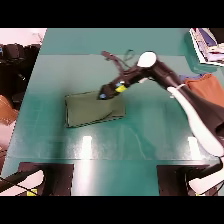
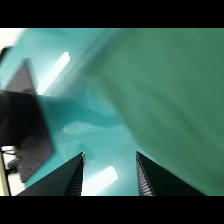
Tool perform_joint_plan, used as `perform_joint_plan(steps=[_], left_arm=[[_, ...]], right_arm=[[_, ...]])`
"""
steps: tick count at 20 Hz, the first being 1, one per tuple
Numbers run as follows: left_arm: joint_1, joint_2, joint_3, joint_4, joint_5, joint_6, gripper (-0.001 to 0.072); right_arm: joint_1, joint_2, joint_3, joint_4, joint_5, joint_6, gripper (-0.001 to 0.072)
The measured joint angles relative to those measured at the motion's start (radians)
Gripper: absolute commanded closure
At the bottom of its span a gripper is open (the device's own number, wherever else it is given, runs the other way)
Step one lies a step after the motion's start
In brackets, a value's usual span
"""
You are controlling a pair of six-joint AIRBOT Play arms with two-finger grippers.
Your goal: Fold the shirts.
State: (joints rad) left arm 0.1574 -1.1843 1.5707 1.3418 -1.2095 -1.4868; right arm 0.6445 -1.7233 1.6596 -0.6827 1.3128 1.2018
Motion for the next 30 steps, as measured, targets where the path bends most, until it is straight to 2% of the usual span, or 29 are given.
perform_joint_plan(steps=[1,3,8,13,14,15,17,18,19,24,27,30], left_arm=[[0.001,0.000,0.000,-0.005,-0.003,0.000,0.0682],[0.001,0.001,0.000,-0.013,-0.003,0.001,0.0682],[0.001,-0.002,-0.003,-0.054,0.008,0.002,0.0682],[0.001,-0.019,-0.006,-0.109,0.021,0.002,0.0682],[0.001,-0.022,-0.006,-0.116,0.021,0.002,0.0682],[0.001,-0.026,-0.007,-0.123,0.021,0.002,0.0683],[0.001,-0.029,-0.008,-0.135,0.020,0.002,0.0683],[0.001,-0.030,-0.008,-0.140,0.019,0.002,0.0683],[0.001,-0.031,-0.008,-0.143,0.017,0.002,0.0684],[-0.036,-0.033,-0.008,-0.142,0.013,0.002,0.0684],[-0.111,-0.033,-0.007,-0.127,0.021,0.002,0.0684],[-0.202,-0.033,-0.008,-0.120,0.037,0.002,0.0683]], right_arm=[[-0.045,0.032,-0.070,-0.010,-0.007,0.002,0.0338],[-0.138,0.093,-0.219,-0.027,-0.042,0.009,0.0081],[-0.280,0.129,-0.463,0.020,-0.182,0.010,0.0075],[-0.229,-0.009,-0.430,0.126,-0.222,-0.018,0.0077],[-0.204,-0.042,-0.398,0.150,-0.225,-0.021,0.0118],[-0.178,-0.079,-0.359,0.172,-0.225,-0.024,0.0225],[-0.128,-0.143,-0.280,0.189,-0.233,-0.027,0.0535],[-0.106,-0.167,-0.243,0.200,-0.233,-0.028,0.0668],[-0.087,-0.188,-0.205,0.213,-0.233,-0.029,0.0693],[-0.075,-0.203,-0.085,0.198,-0.232,-0.032,0.0694],[-0.157,-0.130,-0.059,0.182,-0.251,-0.029,0.0693],[-0.298,-0.029,-0.050,0.108,-0.267,0.026,0.0693]])
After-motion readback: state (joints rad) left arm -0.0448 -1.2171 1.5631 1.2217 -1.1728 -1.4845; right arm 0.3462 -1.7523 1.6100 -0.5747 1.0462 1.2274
